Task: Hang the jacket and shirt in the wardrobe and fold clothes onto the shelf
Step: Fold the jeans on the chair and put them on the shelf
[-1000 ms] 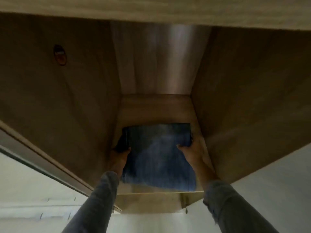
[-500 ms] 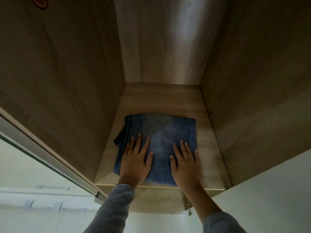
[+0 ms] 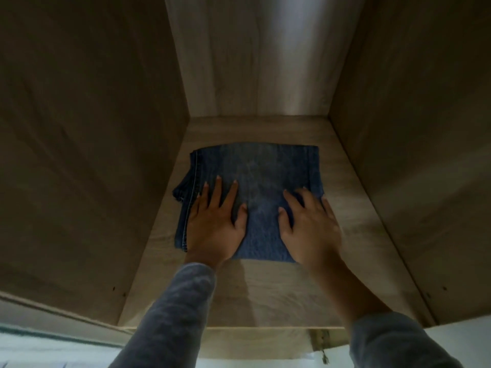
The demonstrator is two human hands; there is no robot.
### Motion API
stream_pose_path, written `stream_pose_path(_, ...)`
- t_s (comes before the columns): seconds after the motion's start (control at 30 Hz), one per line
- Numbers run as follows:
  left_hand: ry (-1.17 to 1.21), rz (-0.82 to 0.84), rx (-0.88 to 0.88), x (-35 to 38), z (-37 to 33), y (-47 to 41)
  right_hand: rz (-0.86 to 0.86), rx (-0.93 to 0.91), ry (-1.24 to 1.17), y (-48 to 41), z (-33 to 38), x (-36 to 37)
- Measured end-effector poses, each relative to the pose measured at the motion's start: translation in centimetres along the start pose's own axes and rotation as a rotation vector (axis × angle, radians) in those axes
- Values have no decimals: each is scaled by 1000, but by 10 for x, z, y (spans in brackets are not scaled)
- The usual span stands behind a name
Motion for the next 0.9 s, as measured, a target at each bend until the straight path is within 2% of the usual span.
stream_pose_path(0.33,-6,-13,3,12,4,-74,-236,-9,-64,-67,-4,14)
stream_pose_path(0.9,-6,-44,-8,25,10,-165,-260,-26,-154,-151,-9,41)
Point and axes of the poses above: each hand's wrist, its own y-axis away from the middle knuckle, its own x-axis out of the palm, z = x × y, the point moved 7 cm from there along -y, towards the middle knuckle, and after that the axes turned 3 degrees about -x, right-handed, at the moved point
